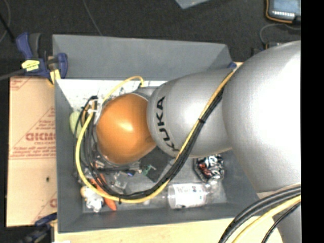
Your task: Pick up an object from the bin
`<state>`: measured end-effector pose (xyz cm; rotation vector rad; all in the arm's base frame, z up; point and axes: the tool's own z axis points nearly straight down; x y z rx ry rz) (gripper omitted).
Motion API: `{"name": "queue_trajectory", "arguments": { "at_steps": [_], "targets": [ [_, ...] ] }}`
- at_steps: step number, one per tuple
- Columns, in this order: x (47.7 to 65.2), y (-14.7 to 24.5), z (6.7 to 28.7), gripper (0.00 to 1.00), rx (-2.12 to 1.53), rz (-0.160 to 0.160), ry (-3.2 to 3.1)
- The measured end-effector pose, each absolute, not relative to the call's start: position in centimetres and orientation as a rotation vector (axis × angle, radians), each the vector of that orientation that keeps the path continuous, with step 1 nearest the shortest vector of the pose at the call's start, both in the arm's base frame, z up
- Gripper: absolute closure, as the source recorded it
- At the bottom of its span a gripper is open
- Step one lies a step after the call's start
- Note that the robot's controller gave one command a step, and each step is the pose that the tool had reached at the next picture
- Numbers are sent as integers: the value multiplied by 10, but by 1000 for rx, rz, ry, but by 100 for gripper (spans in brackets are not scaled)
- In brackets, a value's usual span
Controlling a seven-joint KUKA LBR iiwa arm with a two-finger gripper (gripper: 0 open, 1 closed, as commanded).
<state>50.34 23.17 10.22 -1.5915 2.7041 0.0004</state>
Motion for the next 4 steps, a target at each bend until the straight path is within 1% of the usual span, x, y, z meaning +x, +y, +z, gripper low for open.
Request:
{"name": "queue_trajectory", "arguments": {
  "at_steps": [1, 2, 3, 4],
  "targets": [
    [511, 236, 92, 0, -1921, -2, 2464],
    [507, 231, 77, 100, -2193, 0, 2240],
    [507, 231, 77, 100, -2192, 0, 2242],
    [503, 232, 121, 100, -2210, 6, 2232]
  ]
}}
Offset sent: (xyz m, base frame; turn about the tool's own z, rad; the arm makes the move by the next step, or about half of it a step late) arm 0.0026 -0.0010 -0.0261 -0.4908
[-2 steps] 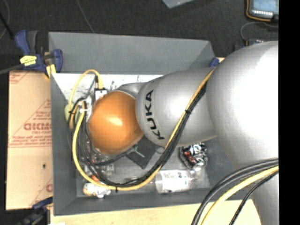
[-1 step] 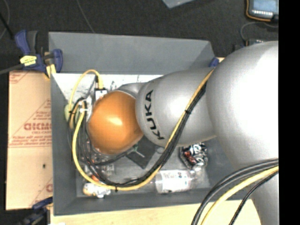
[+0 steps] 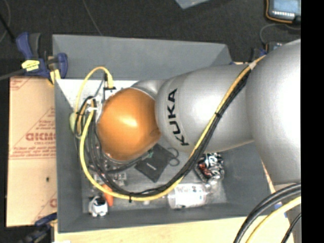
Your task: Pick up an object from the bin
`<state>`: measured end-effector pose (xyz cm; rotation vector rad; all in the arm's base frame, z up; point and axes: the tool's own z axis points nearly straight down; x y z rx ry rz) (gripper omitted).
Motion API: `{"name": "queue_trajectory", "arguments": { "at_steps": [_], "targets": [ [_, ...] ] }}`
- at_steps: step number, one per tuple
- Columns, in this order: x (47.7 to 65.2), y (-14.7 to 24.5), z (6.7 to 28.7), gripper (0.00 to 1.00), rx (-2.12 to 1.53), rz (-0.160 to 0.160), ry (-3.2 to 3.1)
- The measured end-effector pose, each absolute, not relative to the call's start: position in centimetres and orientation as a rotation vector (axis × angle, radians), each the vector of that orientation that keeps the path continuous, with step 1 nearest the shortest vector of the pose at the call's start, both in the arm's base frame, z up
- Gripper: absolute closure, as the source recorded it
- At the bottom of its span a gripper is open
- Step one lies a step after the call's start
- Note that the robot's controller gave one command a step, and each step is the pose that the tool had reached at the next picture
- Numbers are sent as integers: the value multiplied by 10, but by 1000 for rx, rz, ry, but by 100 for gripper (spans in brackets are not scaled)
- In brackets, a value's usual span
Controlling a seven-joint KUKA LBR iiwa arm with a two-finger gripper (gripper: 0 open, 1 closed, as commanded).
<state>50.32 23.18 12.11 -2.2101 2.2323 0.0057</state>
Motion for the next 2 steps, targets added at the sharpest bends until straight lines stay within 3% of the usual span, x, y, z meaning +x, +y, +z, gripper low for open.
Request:
{"name": "queue_trajectory", "arguments": {
  "at_steps": [1, 2],
  "targets": [
    [515, 235, 159, 100, -2206, -3, 2217],
    [506, 233, 200, 100, -2226, 9, 2219]
  ]
}}
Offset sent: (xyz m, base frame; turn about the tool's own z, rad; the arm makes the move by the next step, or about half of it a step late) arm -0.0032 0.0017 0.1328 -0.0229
